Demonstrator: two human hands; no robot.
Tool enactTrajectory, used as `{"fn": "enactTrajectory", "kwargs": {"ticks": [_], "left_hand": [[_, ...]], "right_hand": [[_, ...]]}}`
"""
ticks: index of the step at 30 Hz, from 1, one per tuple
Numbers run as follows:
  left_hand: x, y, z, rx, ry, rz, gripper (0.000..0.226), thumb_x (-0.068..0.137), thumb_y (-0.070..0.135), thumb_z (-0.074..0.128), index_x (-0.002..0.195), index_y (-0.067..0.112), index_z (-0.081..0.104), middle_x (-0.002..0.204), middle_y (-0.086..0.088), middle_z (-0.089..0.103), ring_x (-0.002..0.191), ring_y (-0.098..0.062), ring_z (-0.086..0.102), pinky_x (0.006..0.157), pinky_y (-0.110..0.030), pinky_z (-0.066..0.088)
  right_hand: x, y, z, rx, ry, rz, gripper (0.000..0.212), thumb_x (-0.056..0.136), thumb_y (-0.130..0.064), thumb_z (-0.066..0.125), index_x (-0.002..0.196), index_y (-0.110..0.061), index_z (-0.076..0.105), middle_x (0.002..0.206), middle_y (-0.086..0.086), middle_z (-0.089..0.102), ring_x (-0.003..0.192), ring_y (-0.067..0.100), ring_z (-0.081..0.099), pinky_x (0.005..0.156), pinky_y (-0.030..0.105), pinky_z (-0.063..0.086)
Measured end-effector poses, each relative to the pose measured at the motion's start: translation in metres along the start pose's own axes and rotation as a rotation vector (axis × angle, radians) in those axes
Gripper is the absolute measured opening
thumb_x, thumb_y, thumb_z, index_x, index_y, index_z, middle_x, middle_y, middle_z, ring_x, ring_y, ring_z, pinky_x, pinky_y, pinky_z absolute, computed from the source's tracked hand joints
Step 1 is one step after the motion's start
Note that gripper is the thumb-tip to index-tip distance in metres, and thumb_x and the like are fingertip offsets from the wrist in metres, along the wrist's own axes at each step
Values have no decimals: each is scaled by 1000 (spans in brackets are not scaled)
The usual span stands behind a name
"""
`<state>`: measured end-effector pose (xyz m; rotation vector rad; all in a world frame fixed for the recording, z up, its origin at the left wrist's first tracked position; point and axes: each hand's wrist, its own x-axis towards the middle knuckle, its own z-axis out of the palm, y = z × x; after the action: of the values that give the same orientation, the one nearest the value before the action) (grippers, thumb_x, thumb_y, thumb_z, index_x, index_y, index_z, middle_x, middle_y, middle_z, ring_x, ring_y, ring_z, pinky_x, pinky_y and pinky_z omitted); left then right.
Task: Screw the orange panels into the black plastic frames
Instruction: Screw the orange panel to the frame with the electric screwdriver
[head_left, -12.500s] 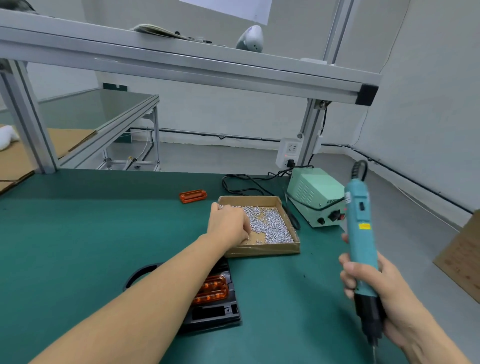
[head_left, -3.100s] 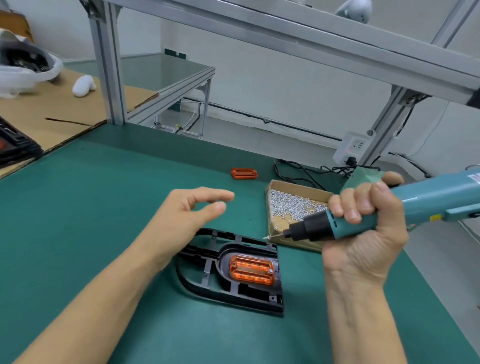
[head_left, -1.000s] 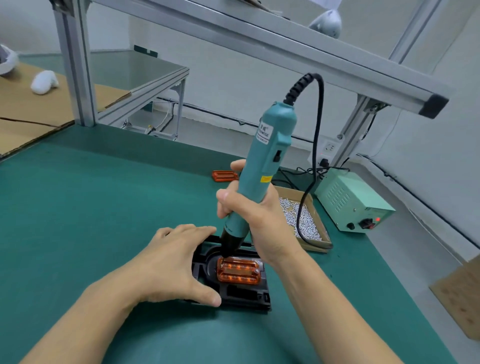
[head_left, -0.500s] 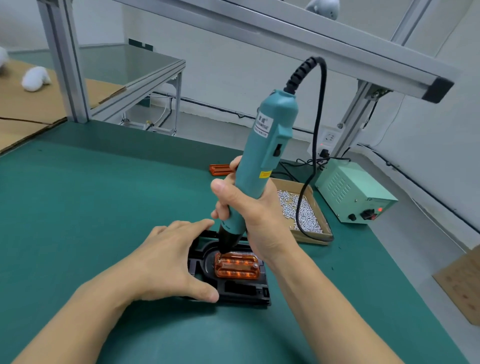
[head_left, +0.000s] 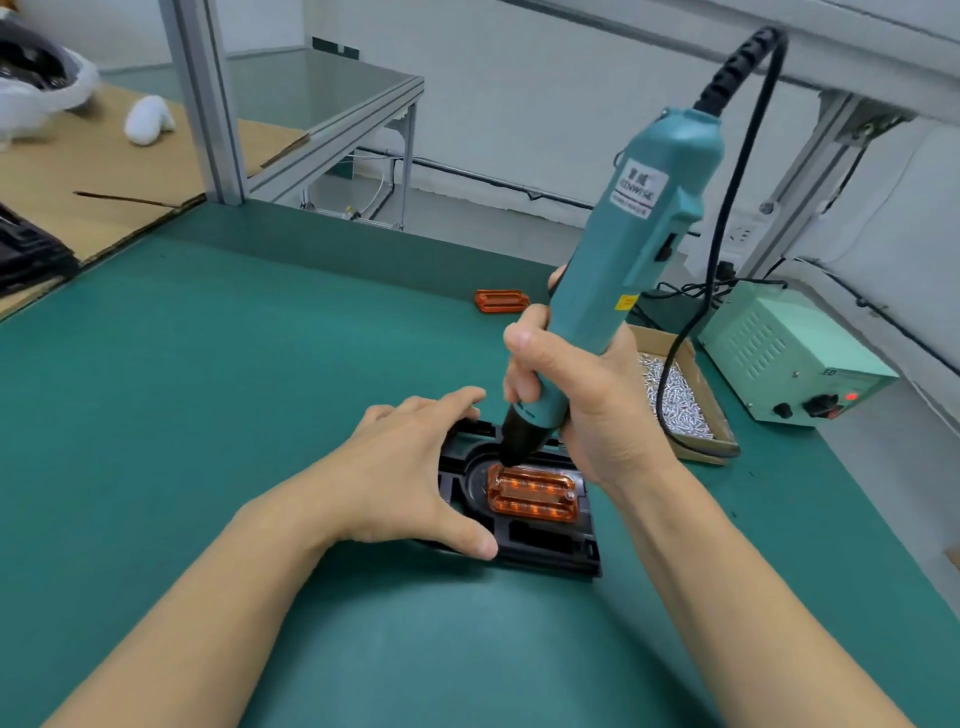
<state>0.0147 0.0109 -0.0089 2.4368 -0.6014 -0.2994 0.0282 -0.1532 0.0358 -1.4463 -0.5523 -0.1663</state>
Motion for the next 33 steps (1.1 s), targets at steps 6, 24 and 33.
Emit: {"fn": "enactTrajectory", "kwargs": {"ticks": [6, 24, 33], "left_hand": [[-1, 2, 0, 3, -3, -3, 121, 53, 56, 83, 147, 43, 8, 126, 25, 29, 95, 8, 10, 93, -22, 17], [-1, 2, 0, -14, -44, -72, 122, 49, 62, 79, 145, 46, 5, 142, 20, 29, 128, -17, 20, 95, -27, 22], [-3, 3, 0, -16, -21, -34, 120, 53, 57, 82, 146, 44, 7, 141, 22, 30, 109, -1, 16, 93, -23, 18]], "right_hand": [[-1, -2, -2, 84, -73, 23, 22, 77, -13, 64, 81, -34, 59, 53, -8, 49, 45, 12, 43, 58, 35, 39], [-2, -3, -3, 78, 98, 67, 28, 77, -2, 60, 98, -16, 50, 59, -2, 49, 44, 13, 43, 59, 31, 42], [0, 0, -1, 97, 62, 6, 24, 75, -10, 64, 86, -28, 53, 56, -4, 47, 42, 14, 40, 58, 30, 39]]}}
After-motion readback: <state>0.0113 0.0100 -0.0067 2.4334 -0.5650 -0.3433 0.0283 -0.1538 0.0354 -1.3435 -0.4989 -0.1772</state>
